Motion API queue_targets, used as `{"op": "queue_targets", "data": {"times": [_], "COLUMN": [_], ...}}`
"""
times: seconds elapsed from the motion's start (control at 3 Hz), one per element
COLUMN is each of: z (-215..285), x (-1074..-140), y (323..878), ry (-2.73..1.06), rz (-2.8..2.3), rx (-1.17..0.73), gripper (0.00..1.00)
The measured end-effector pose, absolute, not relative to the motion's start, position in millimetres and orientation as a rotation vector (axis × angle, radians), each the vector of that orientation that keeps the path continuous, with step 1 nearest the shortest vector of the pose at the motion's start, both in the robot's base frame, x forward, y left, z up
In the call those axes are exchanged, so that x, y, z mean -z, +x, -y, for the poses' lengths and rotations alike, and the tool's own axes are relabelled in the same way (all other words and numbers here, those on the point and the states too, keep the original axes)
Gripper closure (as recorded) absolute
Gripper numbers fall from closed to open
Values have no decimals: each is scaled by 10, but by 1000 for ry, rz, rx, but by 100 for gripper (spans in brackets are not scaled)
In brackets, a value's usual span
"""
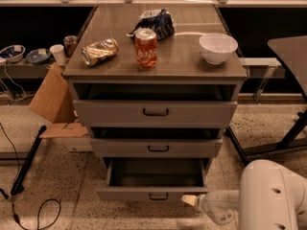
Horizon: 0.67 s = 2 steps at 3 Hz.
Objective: Close bottom drawer
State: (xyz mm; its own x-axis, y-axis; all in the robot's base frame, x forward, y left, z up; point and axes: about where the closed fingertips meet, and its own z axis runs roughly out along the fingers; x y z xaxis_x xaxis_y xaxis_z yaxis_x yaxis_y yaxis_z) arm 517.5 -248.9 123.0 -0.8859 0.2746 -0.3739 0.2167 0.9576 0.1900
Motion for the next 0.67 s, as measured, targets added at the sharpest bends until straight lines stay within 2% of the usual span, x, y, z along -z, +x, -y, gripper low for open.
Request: {"op": "queue_targets", "data": {"times": [0.67], "z": [2300], "x": [-1289], "y": [5410], "ry": [358], "rz": [-2740], "rx": [-221], "gripper": [0]}}
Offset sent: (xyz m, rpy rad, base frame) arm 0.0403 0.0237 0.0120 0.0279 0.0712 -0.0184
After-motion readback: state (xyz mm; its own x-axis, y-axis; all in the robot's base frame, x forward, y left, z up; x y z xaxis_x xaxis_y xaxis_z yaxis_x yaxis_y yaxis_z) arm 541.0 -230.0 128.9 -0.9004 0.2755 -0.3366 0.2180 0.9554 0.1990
